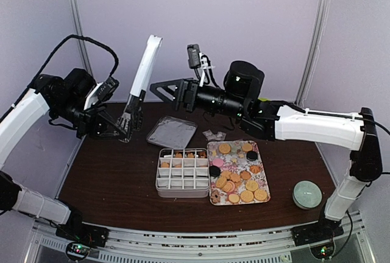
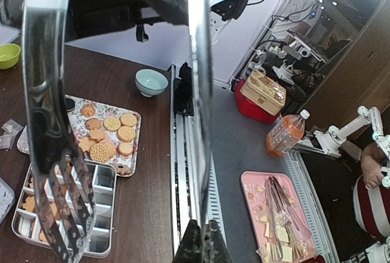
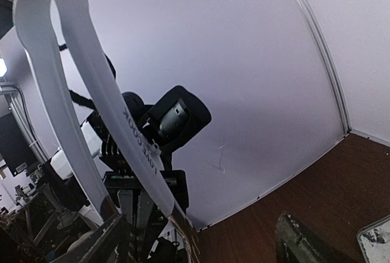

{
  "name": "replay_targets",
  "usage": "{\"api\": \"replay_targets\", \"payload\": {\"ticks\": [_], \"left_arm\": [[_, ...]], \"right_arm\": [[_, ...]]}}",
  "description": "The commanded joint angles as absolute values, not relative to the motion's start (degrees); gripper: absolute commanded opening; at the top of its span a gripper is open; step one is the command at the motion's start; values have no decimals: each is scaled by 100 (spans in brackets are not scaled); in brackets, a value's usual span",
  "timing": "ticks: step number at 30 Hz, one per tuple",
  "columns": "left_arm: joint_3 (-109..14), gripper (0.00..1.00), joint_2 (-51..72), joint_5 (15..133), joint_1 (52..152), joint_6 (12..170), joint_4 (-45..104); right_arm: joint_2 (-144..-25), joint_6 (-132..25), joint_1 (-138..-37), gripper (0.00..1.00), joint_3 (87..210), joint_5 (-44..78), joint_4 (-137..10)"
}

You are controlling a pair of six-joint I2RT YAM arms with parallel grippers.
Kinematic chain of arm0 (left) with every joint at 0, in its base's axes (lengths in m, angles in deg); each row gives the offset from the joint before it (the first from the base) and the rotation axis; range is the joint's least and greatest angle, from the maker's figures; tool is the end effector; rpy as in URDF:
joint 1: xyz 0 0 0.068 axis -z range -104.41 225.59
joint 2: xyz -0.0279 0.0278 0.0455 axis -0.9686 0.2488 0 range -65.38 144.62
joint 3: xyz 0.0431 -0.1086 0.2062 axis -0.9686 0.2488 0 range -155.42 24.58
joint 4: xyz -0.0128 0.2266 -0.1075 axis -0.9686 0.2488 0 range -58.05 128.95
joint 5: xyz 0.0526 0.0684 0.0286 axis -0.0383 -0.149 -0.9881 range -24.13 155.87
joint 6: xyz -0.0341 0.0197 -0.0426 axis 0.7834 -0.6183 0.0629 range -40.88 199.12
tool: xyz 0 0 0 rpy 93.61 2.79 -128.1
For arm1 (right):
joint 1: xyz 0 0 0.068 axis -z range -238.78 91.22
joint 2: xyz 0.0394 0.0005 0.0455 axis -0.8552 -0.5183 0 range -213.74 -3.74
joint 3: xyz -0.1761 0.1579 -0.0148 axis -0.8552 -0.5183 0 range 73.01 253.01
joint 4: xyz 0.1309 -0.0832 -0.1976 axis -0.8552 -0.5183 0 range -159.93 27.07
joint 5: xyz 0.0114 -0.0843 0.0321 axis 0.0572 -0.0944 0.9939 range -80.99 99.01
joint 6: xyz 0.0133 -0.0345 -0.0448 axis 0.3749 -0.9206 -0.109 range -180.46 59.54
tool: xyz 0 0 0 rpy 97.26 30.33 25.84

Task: Pack the cookies
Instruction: Pass from the left arm to the right

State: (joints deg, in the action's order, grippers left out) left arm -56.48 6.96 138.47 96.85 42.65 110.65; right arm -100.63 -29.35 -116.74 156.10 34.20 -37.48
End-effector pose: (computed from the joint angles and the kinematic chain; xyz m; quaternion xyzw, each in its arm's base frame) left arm 0.1748 -0.1105 0.3432 0.4733 0.6454 -0.5593 0.2160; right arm 0.1961 0.3469 0.3637 -0.3076 0.5604 0.6288 0.4427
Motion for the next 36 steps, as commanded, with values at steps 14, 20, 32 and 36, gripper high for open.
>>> {"api": "replay_targets", "payload": {"ticks": [14, 20, 32, 36], "left_arm": [[-5913, 0, 674, 14047, 9738, 3739, 11490], [-5999, 0, 610, 13539, 9734, 3651, 11501], [-6196, 0, 336, 12217, 9721, 3654, 10976], [-6082, 0, 327, 11966, 9716, 3699, 10835]], "right_arm": [[-10911, -3570, -12284, 33, 17033, 3410, -4810], [-10592, -3634, -12316, 5, 16474, 3436, -4666], [-9961, -3788, -12321, 0, 15675, 4013, -5111], [-10042, -3967, -12355, 0, 15940, 4181, -5631]]}}
